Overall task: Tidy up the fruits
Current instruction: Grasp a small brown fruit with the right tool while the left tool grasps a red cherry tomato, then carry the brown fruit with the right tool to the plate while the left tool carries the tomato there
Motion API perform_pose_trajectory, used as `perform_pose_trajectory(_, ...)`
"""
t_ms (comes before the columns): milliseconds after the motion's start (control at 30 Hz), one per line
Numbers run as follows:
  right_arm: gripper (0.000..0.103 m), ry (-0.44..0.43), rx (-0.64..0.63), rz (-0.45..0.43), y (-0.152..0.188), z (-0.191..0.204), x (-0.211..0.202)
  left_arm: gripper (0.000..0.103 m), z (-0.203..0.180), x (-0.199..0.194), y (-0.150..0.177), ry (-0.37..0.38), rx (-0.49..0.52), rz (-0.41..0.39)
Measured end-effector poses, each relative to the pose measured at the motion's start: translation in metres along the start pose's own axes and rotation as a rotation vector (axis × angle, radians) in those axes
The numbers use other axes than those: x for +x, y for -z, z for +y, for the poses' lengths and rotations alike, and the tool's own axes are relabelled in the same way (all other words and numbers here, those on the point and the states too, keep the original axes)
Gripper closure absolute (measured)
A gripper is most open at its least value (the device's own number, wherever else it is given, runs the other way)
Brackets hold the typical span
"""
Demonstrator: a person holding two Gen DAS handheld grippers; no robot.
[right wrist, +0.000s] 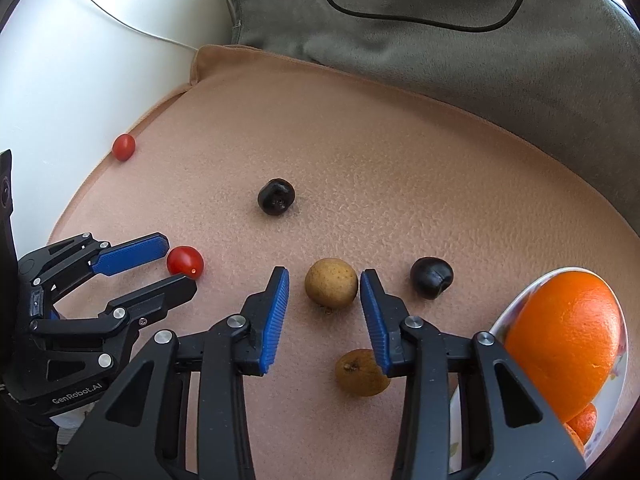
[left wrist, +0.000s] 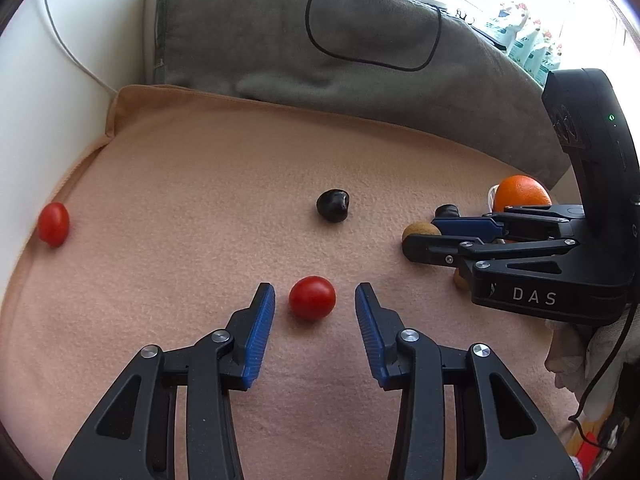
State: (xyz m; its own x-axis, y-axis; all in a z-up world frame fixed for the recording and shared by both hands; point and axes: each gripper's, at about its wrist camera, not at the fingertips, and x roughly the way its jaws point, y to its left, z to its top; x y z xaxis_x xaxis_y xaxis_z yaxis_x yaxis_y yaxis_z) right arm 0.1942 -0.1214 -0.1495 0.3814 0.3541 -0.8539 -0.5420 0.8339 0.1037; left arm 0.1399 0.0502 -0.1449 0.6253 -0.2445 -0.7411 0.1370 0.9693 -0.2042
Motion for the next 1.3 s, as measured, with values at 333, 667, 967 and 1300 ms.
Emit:
perform_pose_trajectory(333,0.074,0.009,0.001,0.019,0.000,0.001,0.008,0.075,0.001,0.006,0.003,-0.007,-0.006,0.016)
perform_pose_trajectory(667,0.074,0.006,0.013,0.005,0.001,0.003,0.005,0.079,0.002,0.006,0.002,-0.005,-0.013,0.008)
perform_pose_trajectory(967,0.074,-0.040,0.042,-0.067,-0.001,0.001,-0.029,0.079,0.001,-0.005,0.002,0.014,-0.027,-0.016)
perform_pose_trajectory(1300,0.074,-0.049,0.069,-0.186,0.012,-0.015,-0.093,0.079,-0.022,-0.023,-0.009,0.058,0.004,-0.065)
